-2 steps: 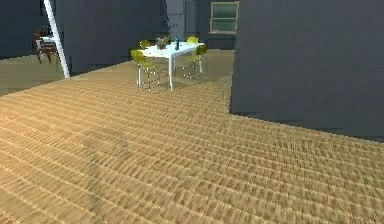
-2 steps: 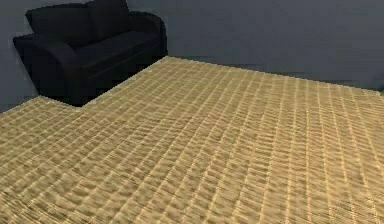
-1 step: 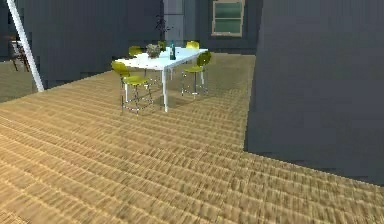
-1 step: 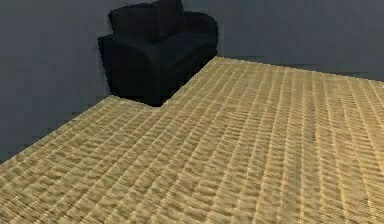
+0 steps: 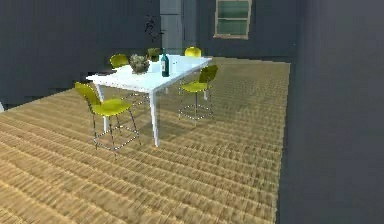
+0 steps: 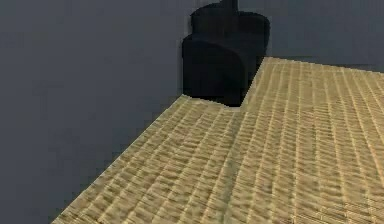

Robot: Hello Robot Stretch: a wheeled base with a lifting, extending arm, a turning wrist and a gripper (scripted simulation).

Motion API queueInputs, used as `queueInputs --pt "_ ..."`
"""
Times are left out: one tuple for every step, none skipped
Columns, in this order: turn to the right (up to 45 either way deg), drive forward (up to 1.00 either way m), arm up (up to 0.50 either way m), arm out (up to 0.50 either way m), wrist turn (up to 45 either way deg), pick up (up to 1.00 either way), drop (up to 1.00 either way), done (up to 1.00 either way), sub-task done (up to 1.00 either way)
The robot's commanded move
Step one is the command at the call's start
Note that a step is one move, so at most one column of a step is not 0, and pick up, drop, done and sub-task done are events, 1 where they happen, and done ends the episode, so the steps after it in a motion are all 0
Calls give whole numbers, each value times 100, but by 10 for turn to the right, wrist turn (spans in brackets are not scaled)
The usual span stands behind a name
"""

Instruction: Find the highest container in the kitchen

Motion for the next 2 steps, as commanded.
queueInputs --pt "0 95 0 0 0 0 0 0 0" --pt "150 0 0 0 0 0 0 0 0"
